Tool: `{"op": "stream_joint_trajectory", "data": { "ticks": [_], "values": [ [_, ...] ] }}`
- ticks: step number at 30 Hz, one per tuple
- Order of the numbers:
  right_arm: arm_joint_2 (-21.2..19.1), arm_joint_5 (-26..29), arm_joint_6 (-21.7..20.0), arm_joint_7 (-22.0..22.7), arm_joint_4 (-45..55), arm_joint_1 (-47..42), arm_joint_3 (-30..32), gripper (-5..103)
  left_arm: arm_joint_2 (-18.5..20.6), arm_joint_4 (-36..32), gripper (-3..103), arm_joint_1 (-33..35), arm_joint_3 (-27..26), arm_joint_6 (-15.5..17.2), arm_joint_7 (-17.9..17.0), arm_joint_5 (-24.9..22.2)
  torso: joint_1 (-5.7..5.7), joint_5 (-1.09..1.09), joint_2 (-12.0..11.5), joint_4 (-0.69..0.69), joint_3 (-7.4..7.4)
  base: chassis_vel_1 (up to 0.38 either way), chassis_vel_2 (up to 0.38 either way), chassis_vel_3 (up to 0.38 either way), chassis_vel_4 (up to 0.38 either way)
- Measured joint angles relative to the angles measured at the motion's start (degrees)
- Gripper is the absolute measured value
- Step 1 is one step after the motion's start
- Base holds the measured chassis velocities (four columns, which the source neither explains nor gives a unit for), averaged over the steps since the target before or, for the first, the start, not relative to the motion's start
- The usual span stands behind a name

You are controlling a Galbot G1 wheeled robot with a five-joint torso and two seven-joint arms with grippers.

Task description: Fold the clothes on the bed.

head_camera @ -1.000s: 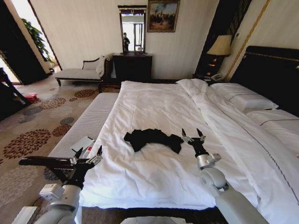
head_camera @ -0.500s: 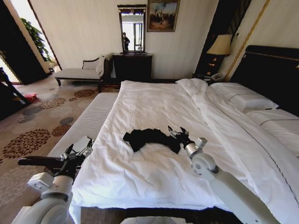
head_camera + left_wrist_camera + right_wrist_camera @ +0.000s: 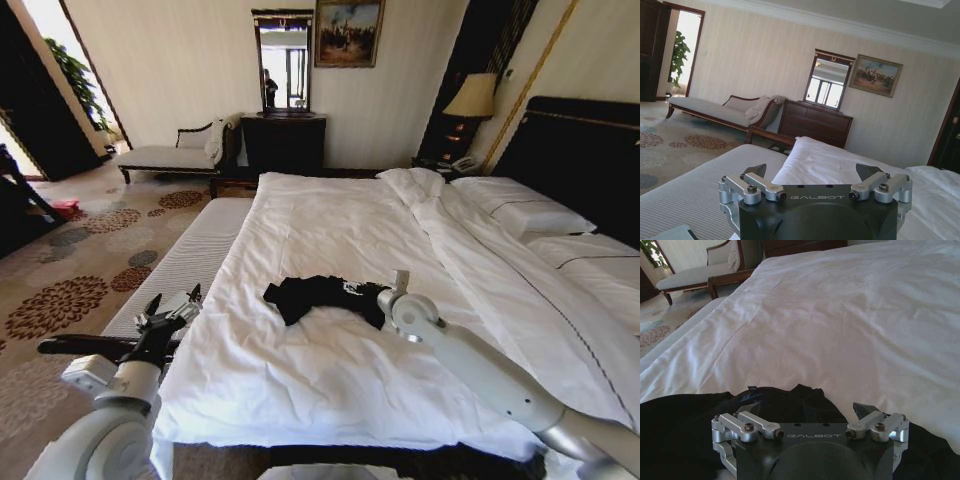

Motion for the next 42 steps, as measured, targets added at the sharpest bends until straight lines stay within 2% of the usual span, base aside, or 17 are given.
{"op": "stream_joint_trajectory", "data": {
  "ticks": [4,7,17,29,31,34,38,41,42],
  "values": [
    [1.7,1.1,-2.3,1.3,-3.2,2.8,-2.3,100,0.6,0.0,100,-0.7,0.4,0.1,-0.1,-0.3,0.01,0.01,0.0,0.02,0.0,0.0,0.0,0.0,0.0],
    [2.6,2.2,-3.9,2.1,-4.4,3.9,-3.0,100,1.7,0.2,100,-2.1,0.8,0.1,-0.3,-0.7,0.01,0.0,0.0,-0.03,0.0,0.0,0.0,0.0,0.0],
    [5.0,-0.3,-4.2,1.1,-11.8,7.4,-5.8,100,1.2,1.6,100,-3.8,1.6,0.0,-0.8,-1.1,0.0,0.01,0.0,0.01,0.0,0.0,0.0,0.0,0.0],
    [4.9,-1.7,-4.7,0.8,-12.8,6.5,-5.7,100,1.2,2.6,100,-3.9,1.9,0.0,-1.1,-0.8,0.0,0.01,0.0,0.0,0.0,0.0,0.0,0.0,0.0],
    [4.8,-1.7,-4.8,0.9,-12.6,6.4,-5.5,103,1.4,2.6,100,-3.8,1.9,-0.1,-1.1,-0.8,0.0,0.01,0.0,0.0,0.0,0.0,0.0,0.0,0.0],
    [4.6,-1.8,-5.2,1.2,-12.2,6.3,-5.2,91,1.6,2.6,100,-3.8,1.8,-0.1,-1.1,-0.7,0.0,0.0,0.0,0.0,-0.01,0.0,0.0,0.0,0.0],
    [4.6,-2.4,-5.5,1.4,-12.5,6.0,-4.9,85,1.6,2.6,100,-3.6,1.8,-0.1,-1.1,-0.5,0.0,0.0,0.0,0.0,0.0,0.0,0.0,0.0,0.0],
    [4.5,-3.1,-5.9,1.5,-12.9,5.6,-4.5,69,1.5,2.5,100,-3.2,1.8,-0.1,-1.1,-0.2,0.0,0.01,0.0,0.0,0.0,0.0,0.0,0.0,0.0],
    [4.5,-3.1,-5.9,1.5,-12.9,5.6,-4.5,69,1.5,2.5,100,-3.2,1.8,-0.1,-1.1,-0.2,0.0,0.01,0.0,0.0,0.0,0.0,0.0,0.0,0.0]
  ]
}}
